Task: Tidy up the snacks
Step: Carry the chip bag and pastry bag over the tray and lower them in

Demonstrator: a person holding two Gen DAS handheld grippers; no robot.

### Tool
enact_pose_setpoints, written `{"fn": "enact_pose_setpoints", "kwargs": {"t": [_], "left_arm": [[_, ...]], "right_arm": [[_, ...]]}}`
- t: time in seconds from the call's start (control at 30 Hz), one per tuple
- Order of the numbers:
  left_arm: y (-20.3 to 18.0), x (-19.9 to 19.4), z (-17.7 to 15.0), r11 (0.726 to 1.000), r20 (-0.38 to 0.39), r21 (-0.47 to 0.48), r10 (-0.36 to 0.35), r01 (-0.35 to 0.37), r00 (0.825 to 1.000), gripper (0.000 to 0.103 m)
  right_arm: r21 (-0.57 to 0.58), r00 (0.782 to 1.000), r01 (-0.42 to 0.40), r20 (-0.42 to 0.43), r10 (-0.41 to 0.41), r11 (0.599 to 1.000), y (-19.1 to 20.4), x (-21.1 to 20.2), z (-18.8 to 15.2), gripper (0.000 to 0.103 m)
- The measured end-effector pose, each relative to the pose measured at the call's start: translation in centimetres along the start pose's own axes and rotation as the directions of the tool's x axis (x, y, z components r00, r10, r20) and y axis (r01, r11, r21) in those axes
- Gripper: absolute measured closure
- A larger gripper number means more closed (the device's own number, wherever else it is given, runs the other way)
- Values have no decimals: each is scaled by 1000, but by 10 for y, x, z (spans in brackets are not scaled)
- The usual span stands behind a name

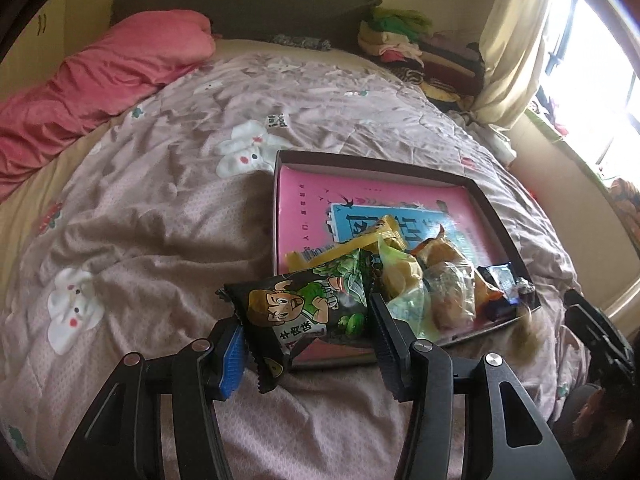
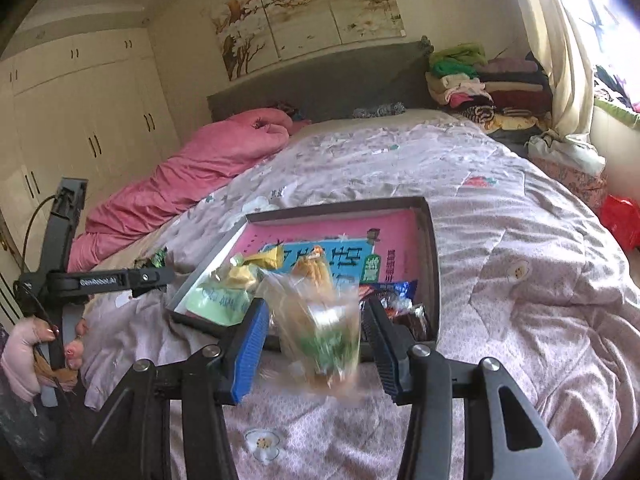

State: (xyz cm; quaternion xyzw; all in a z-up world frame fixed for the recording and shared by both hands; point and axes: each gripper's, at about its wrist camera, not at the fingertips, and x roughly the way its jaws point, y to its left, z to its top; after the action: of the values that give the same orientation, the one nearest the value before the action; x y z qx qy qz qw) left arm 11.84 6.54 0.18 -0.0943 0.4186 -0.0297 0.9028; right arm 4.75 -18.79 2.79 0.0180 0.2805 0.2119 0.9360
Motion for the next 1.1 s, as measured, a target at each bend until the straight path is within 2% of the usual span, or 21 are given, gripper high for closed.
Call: {"fn": "enact_pose_setpoints", "kwargs": {"t": [0.13,0.23,0.37,0.4,0.47,0.53,0.6,0.67,0.7,0.77,1.0,1.03,1.07,1.1], "left_arm": [[-4,9,2,1000,-5,8,7,-7,1000,47],[-6,13,-1,1000,-14,15,5,-5,1000,47],[-7,17,-4,1000,-22,20,0,1,1000,47],[-6,18,-4,1000,-26,19,-2,3,1000,47],[-6,19,-5,1000,-25,19,-7,8,1000,47],[-7,19,-6,1000,-25,21,-9,9,1000,47],[-7,19,-6,1000,-26,17,-16,16,1000,47],[-8,19,-7,1000,-27,19,-21,22,999,47],[-9,20,-7,999,-30,21,-24,25,999,47],[-11,20,-8,999,-30,22,-30,31,999,47],[-13,22,-8,999,-33,28,-34,35,999,47],[-13,22,-8,999,-33,28,-33,34,999,47],[-13,24,-8,999,-34,29,-33,34,999,47],[-13,25,-8,999,-35,28,-32,33,999,47]], "right_arm": [[-17,1000,11,6,-11,1000,-1,5,5,59],[-15,999,24,-28,-24,1000,-5,16,4,60],[-8,995,-38,-89,37,999,-7,21,-3,59],[-25,991,-72,-116,69,997,-2,24,-5,55],[-63,984,-69,-166,58,996,7,33,-11,42],[-64,973,-72,-223,56,995,14,43,-19,41],[-10,968,-66,-243,61,998,15,48,-24,36],[99,956,-66,-278,91,993,12,56,-30,25],[132,952,-63,-289,99,989,11,58,-32,24],[183,945,-49,-309,105,982,11,65,-37,24],[233,939,-23,-327,101,972,15,85,-42,25],[234,939,-20,-330,99,972,15,87,-43,33],[231,939,-27,-327,104,973,17,90,-43,45],[226,940,-41,-322,114,973,19,91,-43,48]]}}
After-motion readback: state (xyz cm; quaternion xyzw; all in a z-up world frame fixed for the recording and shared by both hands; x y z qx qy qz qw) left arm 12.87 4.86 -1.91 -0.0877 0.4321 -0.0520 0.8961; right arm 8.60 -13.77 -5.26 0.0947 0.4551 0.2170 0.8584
